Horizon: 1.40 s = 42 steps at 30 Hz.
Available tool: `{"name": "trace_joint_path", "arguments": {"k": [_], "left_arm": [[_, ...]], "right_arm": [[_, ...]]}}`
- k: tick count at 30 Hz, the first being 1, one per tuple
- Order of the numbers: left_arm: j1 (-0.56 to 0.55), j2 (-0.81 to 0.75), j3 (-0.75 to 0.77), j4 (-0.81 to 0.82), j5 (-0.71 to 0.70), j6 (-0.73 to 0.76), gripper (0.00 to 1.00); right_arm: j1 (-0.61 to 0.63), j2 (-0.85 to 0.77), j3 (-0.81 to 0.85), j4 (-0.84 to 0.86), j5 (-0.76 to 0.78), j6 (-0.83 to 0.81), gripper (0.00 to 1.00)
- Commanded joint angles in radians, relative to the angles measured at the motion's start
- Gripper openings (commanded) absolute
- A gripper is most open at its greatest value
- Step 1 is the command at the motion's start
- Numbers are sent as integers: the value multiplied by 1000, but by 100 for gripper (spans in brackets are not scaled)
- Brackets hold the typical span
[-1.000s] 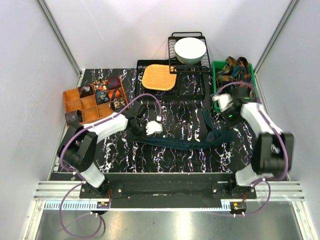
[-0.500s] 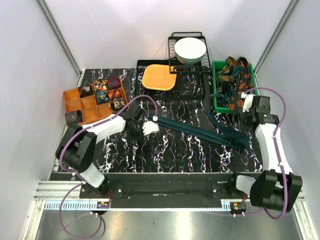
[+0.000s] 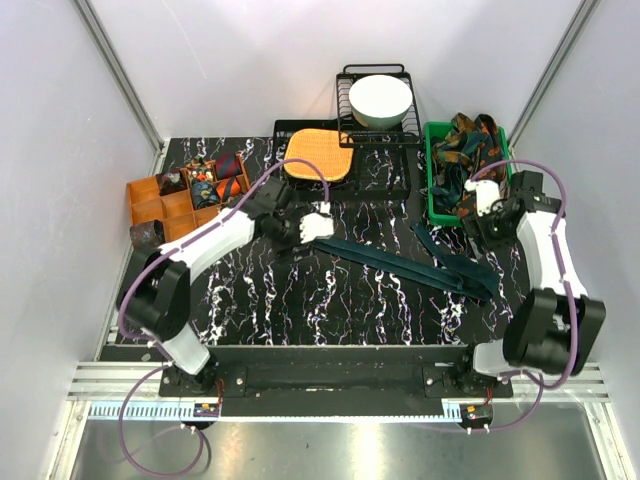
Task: Roll the ties
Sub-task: Flatten out the tie at the center of the board.
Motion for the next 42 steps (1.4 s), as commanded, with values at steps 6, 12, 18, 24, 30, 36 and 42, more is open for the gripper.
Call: {"name": "trace_joint_path", "arguments": {"k": [6,12,18,24,30,36,42], "left_arm": [[-50,266,242,41,67,114,82],[-66,396,311,49,-18,134,79],[-72,414,287,-35,-78,203,64],[-69,265,31,-129,-122,289,33],[-70,87,-143,-164,-111,234,34],[-69,1,-144,-164,-55,148,59],[-63,4,-101,-148,-41,131,69]], "right_arm": [[2,107,75,-80,-62,-152,70],[4,132,78,-57,-21,-157,65],[5,165,127,-65,-27,-146,65],[5,198,178,-80,-53,-133,64],[39,205,166,-95,-82,-111,60],[174,185,83,24,35,-53,55],[320,253,124,43,82,1,64]]}}
